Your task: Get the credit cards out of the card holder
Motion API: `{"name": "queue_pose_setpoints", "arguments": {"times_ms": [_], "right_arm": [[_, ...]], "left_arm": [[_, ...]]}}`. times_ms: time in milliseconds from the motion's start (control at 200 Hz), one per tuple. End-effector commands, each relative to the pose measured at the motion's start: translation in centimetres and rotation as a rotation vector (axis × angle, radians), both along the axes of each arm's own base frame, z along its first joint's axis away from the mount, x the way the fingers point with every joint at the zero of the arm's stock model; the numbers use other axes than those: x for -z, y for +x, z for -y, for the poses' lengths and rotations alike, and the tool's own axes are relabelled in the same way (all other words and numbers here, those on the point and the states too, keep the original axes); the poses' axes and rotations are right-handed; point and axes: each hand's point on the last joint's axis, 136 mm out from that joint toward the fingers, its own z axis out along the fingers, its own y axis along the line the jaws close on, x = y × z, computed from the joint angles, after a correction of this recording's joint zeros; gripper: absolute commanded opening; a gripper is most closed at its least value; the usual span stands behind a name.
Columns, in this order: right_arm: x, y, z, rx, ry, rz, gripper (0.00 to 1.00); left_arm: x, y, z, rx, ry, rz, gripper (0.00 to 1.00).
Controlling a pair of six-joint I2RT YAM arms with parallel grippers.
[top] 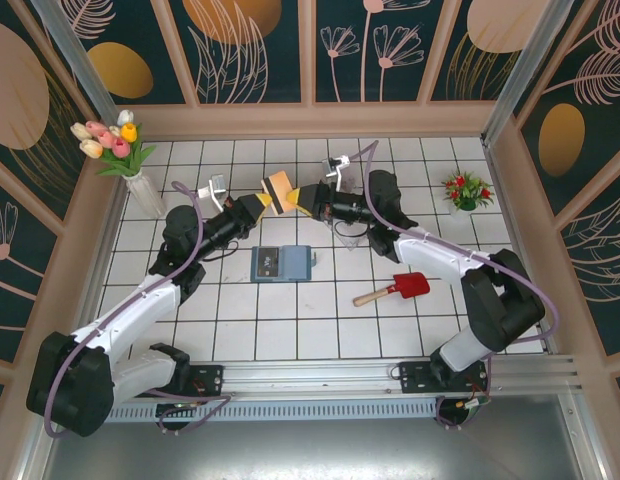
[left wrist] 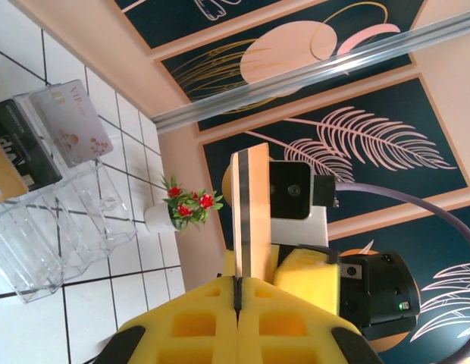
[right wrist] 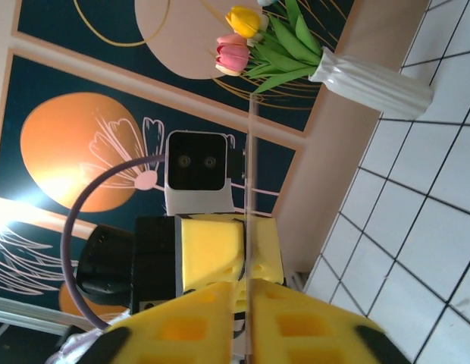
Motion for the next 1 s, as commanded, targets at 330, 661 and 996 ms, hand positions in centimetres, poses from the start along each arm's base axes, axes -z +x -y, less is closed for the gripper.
{"name": "queue_pose_setpoints", "arguments": {"times_ms": [330, 661, 996], "right_arm": [[0.2, 2.3, 0.8, 0.037, -0.138, 0.243, 0.00], [5.7, 6.3, 5.3, 0.232, -0.686, 0.570, 0.00], [10.0, 8.9, 6.5, 0.173, -0.965, 0.720, 0.00]], "left_arm": [[1.3, 1.9, -1.4, -0.108, 0.204, -0.060, 0.85], [7.4, 3.9, -5.6, -0.294, 0.562, -0.186, 0.98], [9.5, 4.5, -8.6, -0.402, 0.723, -0.203, 0.98]]}}
